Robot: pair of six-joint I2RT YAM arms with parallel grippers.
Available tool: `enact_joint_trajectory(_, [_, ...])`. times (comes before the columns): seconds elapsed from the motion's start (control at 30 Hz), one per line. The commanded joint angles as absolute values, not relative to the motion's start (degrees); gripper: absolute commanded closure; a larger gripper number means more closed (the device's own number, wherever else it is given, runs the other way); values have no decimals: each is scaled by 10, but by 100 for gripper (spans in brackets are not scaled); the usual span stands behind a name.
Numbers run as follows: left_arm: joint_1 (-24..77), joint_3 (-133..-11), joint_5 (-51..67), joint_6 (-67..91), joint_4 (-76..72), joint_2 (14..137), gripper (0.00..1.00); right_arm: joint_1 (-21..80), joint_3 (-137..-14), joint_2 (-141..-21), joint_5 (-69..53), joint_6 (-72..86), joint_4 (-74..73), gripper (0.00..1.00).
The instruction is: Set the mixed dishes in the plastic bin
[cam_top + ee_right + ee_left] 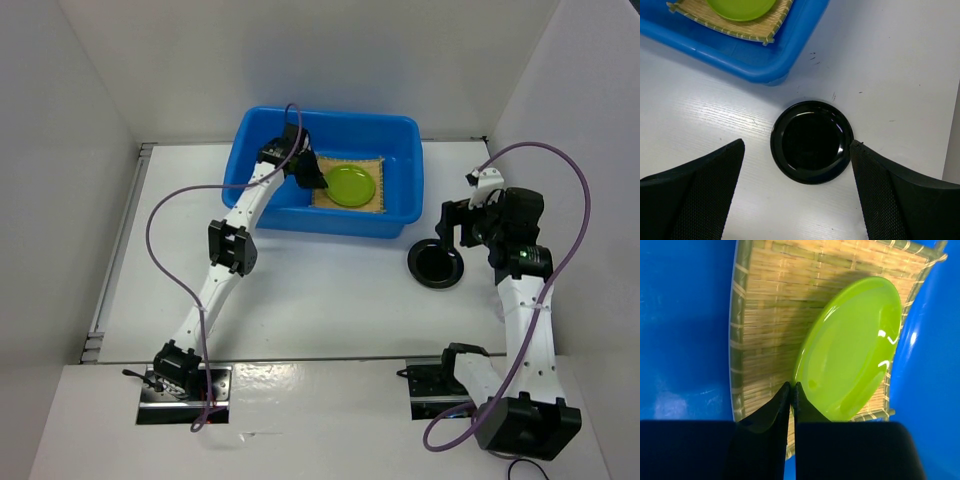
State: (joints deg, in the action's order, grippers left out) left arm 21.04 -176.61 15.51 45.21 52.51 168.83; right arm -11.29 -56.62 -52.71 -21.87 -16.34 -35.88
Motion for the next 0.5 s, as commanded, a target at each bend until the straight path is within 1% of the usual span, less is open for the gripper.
enact_joint_trajectory(0.0, [209, -1797, 184, 446, 496, 1691, 87, -118, -562, -536, -227, -165, -334, 10])
enact_joint_trajectory(0.07, [209, -1797, 190, 439, 490, 1691, 73, -118, -562, -541, -221, -165, -334, 10])
enact_joint_trajectory(0.1, [209, -1797, 190, 433, 490, 1686, 62, -118, -562, -547, -215, -165, -334, 8])
enact_joint_trajectory(0.13, [209, -1797, 190, 425, 490, 1672, 48, -118, -562, -557, -208, -160, -334, 8])
enact_joint_trajectory(0.17, [209, -1797, 190, 416, 490, 1662, 10, -118, -562, -562, -197, -153, -328, 8])
enact_joint_trajectory(0.2, [209, -1797, 190, 406, 490, 1651, 1, -118, -562, -570, -176, -153, -328, 8])
enact_joint_trajectory(0.27, [216, -1797, 183, 374, 498, 1609, 1, -118, -562, -604, -160, -147, -322, 8])
enact_joint_trajectory(0.3, [235, -1797, 141, 334, 531, 1555, 1, -118, -562, -653, -138, -135, -322, 13])
enact_joint_trajectory(0.33, [242, -1797, 117, 333, 532, 1536, 1, -118, -562, -654, -130, -134, -322, 13])
enact_joint_trajectory(0.37, [250, -1797, 93, 304, 567, 1515, 1, -118, -562, -674, -124, -134, -322, 17])
enact_joint_trajectory(0.4, [257, -1797, 68, 294, 590, 1493, 1, -118, -569, -719, -124, -134, -322, 20])
enact_joint_trajectory(0.43, [275, -1797, 10, 294, 613, 1455, 1, -118, -570, -744, -118, -134, -329, 21])
enact_joint_trajectory(0.47, [286, -1797, -16, 287, 661, 1438, 1, -118, -585, -770, -118, -134, -329, 21])
